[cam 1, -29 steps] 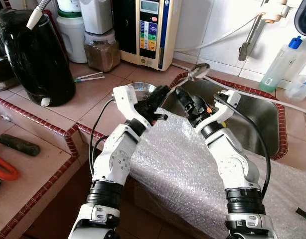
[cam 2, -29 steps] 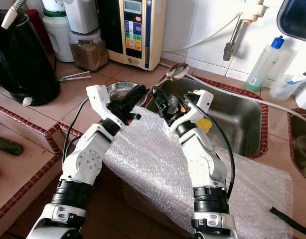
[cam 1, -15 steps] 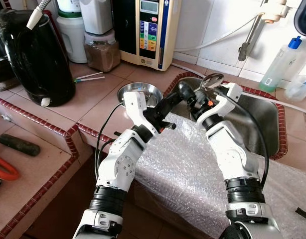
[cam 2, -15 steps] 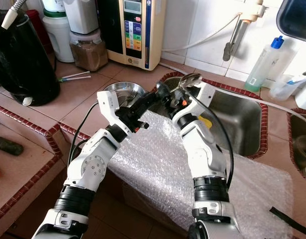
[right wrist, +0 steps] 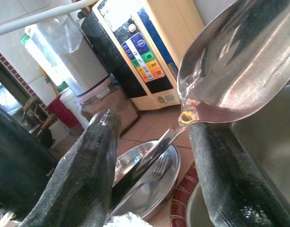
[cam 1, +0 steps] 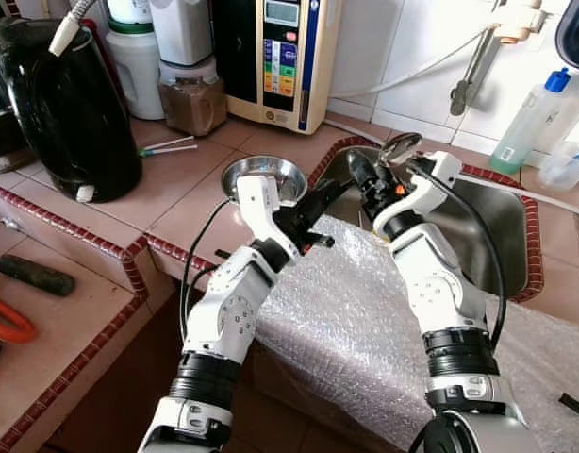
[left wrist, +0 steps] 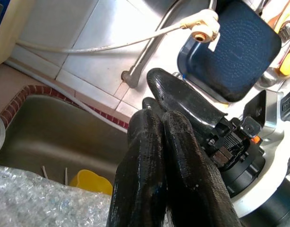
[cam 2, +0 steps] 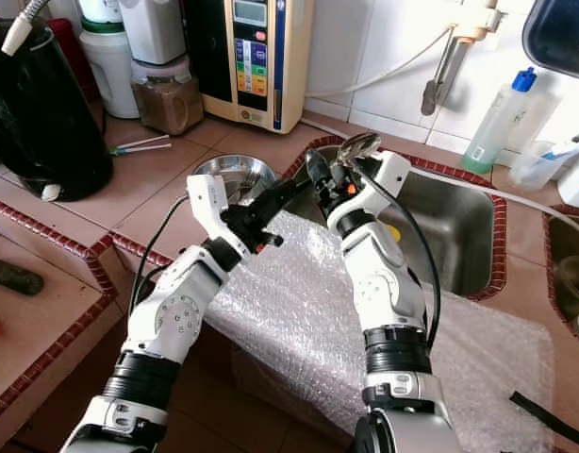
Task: Kitchen organization
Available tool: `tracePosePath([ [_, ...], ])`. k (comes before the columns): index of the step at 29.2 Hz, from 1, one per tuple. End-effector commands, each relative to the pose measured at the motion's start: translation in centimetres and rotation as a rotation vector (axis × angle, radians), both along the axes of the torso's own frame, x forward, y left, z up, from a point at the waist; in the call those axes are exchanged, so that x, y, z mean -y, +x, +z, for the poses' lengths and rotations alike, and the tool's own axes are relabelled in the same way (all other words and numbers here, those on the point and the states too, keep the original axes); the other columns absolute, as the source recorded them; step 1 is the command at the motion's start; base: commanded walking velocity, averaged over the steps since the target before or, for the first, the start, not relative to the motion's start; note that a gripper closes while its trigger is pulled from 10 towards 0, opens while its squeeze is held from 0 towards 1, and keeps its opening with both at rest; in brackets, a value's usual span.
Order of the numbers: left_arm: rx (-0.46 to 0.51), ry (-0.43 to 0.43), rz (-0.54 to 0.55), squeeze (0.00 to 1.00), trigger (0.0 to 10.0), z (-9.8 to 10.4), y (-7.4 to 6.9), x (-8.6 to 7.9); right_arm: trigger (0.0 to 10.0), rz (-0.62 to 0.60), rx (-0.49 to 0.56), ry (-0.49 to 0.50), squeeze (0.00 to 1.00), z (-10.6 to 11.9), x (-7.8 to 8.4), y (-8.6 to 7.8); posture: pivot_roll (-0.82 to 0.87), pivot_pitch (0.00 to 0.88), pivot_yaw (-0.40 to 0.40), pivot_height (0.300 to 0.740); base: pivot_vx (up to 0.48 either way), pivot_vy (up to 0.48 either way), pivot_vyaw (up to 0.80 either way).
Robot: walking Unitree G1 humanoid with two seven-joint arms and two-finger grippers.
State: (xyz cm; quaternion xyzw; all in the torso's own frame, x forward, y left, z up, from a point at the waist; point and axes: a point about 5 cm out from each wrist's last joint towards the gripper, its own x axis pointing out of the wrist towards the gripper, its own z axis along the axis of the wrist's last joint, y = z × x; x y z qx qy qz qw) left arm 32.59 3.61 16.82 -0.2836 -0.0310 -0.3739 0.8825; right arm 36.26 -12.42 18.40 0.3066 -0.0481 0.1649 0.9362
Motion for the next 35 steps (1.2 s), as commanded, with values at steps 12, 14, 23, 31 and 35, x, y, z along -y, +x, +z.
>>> tracePosePath([
  [12,0.072,0.044,-0.009,0.00,4.3,0.9,-0.2,0.4,0.0,-0.172,-0.087,-0.007,0.00,-1.4,3.4,0.4,0.07,0.000,-0.041,0.740,0.000,0.000,0.00],
  [14,0.070,0.061,-0.005,0.00,10.0,0.7,-0.2,0.5,0.0,-0.177,-0.091,-0.002,0.00,-1.4,3.5,0.4,0.07,0.000,-0.041,0.740,0.000,0.000,0.00],
  [23,0.076,0.081,0.011,0.68,10.0,0.5,-0.1,0.5,0.0,-0.189,-0.097,0.006,0.00,-1.5,3.6,0.5,0.07,0.000,-0.042,0.740,0.000,0.000,0.00],
  [31,0.071,0.090,0.012,1.00,10.0,0.3,-0.2,0.6,0.0,-0.228,-0.105,-0.018,0.00,-1.6,4.1,0.7,0.07,0.000,-0.044,0.740,0.000,0.000,0.00],
  [35,0.072,0.104,0.011,1.00,10.0,0.1,-0.2,0.6,0.0,-0.259,-0.100,-0.057,0.00,-1.6,4.5,0.8,0.07,0.000,-0.046,0.740,0.000,0.000,0.00],
])
